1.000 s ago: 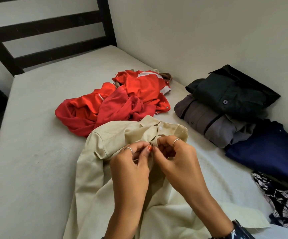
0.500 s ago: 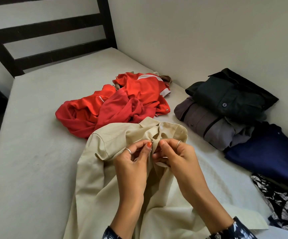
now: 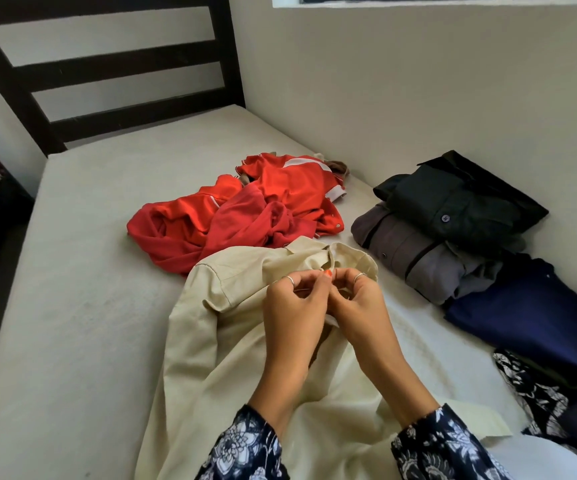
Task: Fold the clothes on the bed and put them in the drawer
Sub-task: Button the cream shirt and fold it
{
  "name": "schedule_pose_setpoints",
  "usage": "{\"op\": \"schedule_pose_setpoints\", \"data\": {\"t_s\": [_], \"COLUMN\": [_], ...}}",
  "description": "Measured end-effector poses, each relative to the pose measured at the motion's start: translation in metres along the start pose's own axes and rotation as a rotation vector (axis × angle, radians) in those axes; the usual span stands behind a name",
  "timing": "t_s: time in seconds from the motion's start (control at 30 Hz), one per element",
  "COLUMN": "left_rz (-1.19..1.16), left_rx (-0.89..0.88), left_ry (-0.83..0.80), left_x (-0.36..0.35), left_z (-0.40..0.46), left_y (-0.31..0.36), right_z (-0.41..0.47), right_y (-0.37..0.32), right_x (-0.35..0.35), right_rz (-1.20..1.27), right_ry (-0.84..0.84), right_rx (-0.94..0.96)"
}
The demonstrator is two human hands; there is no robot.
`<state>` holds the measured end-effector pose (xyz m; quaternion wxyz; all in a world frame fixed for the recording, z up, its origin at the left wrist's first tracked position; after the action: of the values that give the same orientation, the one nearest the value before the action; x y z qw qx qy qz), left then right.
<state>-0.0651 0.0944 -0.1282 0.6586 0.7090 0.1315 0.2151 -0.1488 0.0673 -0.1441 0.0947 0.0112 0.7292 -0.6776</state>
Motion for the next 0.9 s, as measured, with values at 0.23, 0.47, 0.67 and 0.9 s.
{"op": "schedule_pose_setpoints", "data": {"t_s": [0.23, 0.47, 0.67, 0.9], "left_rz": [0.057, 0.031, -0.106, -0.091], "left_rx": [0.037, -0.004, -0.024, -0.070], "left_ry": [-0.047, -0.022, -0.009, -0.080], "left_x": [0.014, 0.031, 0.046, 0.053], "left_z": [0.007, -0.004, -0.014, -0.024], "left_y": [0.007, -0.012, -0.017, -0.014], "right_z": [-0.009, -0.030, -0.046, -0.060], "right_y": [0.000, 0.008, 0.003, -0.012], "right_x": [-0.004, -0.023, -0.040, -0.038], "right_rz": [-0.508, -0.469, -0.164, 0.154], "right_ry": [0.050, 0.107, 0.092, -0.016], "right_rx": [0.364, 0.388, 0.101, -0.138]}}
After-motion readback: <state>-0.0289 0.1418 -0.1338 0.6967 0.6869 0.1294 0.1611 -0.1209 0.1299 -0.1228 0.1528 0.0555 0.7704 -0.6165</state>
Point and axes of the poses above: each hand's wrist, its own z-axis towards the middle knuckle, its own x-axis out of the back of the hand, y = z × x, the point moved 1 cm from there along z, towards the middle knuckle, and after that the axes turned 4 degrees about z, right-handed, at the moved point
